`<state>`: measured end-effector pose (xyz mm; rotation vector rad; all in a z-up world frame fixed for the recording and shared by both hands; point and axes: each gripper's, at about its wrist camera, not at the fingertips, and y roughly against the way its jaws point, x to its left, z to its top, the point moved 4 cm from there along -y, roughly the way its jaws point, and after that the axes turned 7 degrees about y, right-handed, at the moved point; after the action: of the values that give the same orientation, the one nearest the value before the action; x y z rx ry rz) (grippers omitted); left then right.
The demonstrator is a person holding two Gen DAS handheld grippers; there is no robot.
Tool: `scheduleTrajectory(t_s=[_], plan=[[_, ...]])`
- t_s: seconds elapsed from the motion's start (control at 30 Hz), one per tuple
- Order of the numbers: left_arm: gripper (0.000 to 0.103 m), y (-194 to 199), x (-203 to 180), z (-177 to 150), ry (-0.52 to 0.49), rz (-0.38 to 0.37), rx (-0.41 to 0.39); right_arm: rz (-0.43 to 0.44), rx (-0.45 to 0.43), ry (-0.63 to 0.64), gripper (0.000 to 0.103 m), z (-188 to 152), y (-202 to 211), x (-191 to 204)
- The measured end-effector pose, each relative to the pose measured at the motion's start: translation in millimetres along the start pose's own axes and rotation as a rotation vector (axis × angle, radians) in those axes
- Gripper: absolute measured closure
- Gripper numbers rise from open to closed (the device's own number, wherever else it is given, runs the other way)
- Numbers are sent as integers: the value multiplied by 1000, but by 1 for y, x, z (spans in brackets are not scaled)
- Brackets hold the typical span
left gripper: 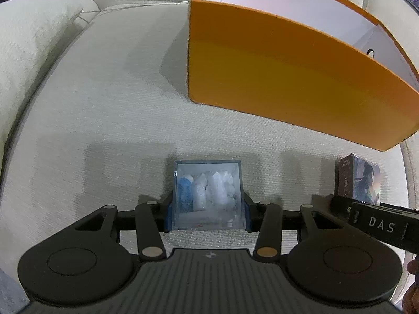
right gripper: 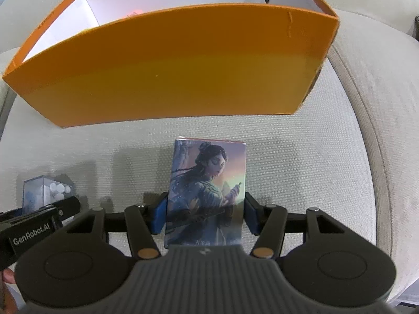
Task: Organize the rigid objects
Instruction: 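Grasp the clear cube box with the left gripper while the right gripper grasps the illustrated card box, then lift the cube box and card box and carry both over the shoebox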
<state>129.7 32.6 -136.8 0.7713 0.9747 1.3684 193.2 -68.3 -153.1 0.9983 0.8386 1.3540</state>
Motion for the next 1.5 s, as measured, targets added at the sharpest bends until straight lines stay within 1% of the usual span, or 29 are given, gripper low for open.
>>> scheduleTrajectory(t_s=[0.33,0.5,0.7,0.87,1.07,1.23,1.37,1.5], plan=[[50,7,-1,-4,-10,-15,-12,17,-15,-7,44,-2,7,-6],[50,15,-2,-2,-25,-37,-29,58,-50,-12,43,-5,19,-9],[50,31,-7,-2,-38,-67,-56,83,-83,7,44,-11,32,-13],[50,53,-11,2,-45,-106,-92,127,-139,-23,43,-8,55,-19],[50,78,-21,10,-54,-133,-161,163,-237,-69,43,3,88,-30],[50,99,-28,25,-51,-153,-222,167,-328,-72,43,18,115,-38],[50,114,-37,58,-27,-181,-258,168,-389,-82,43,42,136,-48],[50,117,-49,100,-12,-178,-310,163,-438,-99,43,82,146,-57]])
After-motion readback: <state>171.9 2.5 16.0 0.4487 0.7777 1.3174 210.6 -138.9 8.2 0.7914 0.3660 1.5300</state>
